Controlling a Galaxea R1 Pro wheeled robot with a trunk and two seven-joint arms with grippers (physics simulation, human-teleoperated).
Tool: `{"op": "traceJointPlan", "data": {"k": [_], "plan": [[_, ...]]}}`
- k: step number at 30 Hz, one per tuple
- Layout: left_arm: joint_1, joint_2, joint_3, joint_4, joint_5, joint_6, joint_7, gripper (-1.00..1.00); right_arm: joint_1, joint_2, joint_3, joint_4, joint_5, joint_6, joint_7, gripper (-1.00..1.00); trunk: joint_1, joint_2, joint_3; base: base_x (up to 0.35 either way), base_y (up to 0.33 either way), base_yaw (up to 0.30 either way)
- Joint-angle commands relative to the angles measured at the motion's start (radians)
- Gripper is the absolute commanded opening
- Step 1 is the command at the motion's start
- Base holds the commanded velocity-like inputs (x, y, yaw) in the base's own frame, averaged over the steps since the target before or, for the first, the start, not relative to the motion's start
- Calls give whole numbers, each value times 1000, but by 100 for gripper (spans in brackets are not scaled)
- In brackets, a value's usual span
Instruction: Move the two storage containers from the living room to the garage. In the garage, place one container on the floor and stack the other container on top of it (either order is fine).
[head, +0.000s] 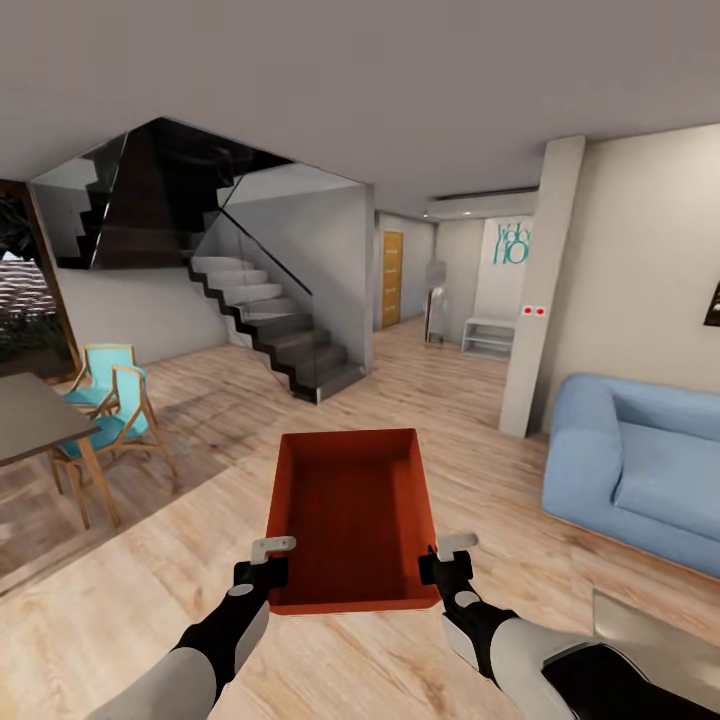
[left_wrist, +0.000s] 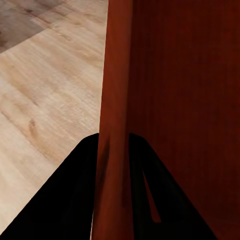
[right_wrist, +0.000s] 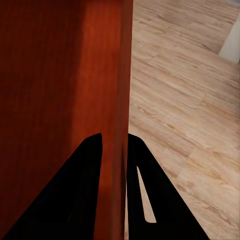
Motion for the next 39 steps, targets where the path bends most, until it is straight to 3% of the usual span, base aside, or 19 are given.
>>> {"op": "traceJointPlan", "data": {"k": [1, 39], "plan": [[1, 61, 6, 3, -6, -2, 29, -100, -2, 0, -55, -39, -16, -9, -5, -100, 1, -1, 0, 324, 0, 0], [1, 60, 6, 4, -4, -2, 29, -100, -2, 1, -55, -39, -15, -9, -5, -100, 1, -1, 0, 324, 0, 0]]}}
